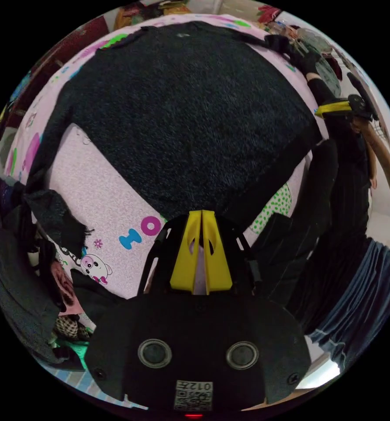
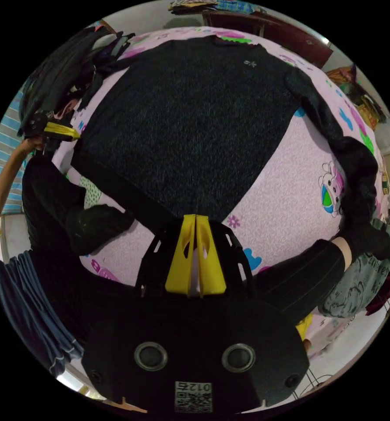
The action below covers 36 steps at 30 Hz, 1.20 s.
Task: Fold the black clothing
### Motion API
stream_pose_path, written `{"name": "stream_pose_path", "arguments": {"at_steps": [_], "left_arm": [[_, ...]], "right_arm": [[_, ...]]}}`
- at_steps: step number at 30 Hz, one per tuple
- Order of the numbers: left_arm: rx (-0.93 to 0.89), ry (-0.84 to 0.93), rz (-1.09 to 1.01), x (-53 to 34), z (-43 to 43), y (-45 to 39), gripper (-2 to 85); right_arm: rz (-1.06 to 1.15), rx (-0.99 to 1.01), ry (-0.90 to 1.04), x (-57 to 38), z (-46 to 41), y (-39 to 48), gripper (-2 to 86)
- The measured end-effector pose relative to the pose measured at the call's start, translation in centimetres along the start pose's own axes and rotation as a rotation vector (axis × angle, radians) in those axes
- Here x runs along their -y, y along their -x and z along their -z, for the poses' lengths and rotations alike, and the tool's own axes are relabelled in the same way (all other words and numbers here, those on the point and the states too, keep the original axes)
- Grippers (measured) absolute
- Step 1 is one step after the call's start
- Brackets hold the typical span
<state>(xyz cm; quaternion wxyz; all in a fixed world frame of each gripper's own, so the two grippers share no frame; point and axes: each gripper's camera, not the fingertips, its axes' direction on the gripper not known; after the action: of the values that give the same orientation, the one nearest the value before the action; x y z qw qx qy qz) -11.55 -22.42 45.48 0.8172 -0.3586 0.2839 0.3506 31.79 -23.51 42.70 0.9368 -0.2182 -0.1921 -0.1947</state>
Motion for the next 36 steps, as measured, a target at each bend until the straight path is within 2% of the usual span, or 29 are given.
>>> {"name": "stream_pose_path", "arguments": {"at_steps": [6, 12, 14, 18, 24, 29, 36], "left_arm": [[0.033, 0.09, -0.01, 2.1, -2.0, 1.2, 0.2], [-0.004, 0.087, -0.025, 2.9, -1.2, 3.5, 0.3], [-0.026, 0.062, 0.006, 3.3, -0.5, 4.7, 0.4], [-0.067, -0.119, 0.111, 4.5, 2.6, 8.3, 0.4], [-0.077, -0.342, 0.224, 8.8, 6.1, 14.4, 0.6], [-0.129, -0.497, 0.317, 14.1, 7.5, 19.4, 0.6], [-0.095, -0.509, 0.233, 25.7, 9.7, 24.7, 0.7]], "right_arm": [[0.002, -0.029, 0.054, 3.7, -2.5, -0.7, -0.9], [0.003, 0.022, 0.088, 5.0, -3.2, -2.5, -0.9], [0.002, 0.035, 0.101, 5.6, -3.4, -3.2, -0.9], [-0.012, 0.063, 0.115, 6.4, -3.1, -4.4, -0.9], [-0.064, 0.068, -0.173, 10.0, 0.4, -7.7, -0.9], [-0.122, 0.134, -0.411, 17.3, 0.8, -11.2, -0.9], [-0.064, 0.075, -0.497, 29.2, 1.4, -14.4, -0.9]]}}
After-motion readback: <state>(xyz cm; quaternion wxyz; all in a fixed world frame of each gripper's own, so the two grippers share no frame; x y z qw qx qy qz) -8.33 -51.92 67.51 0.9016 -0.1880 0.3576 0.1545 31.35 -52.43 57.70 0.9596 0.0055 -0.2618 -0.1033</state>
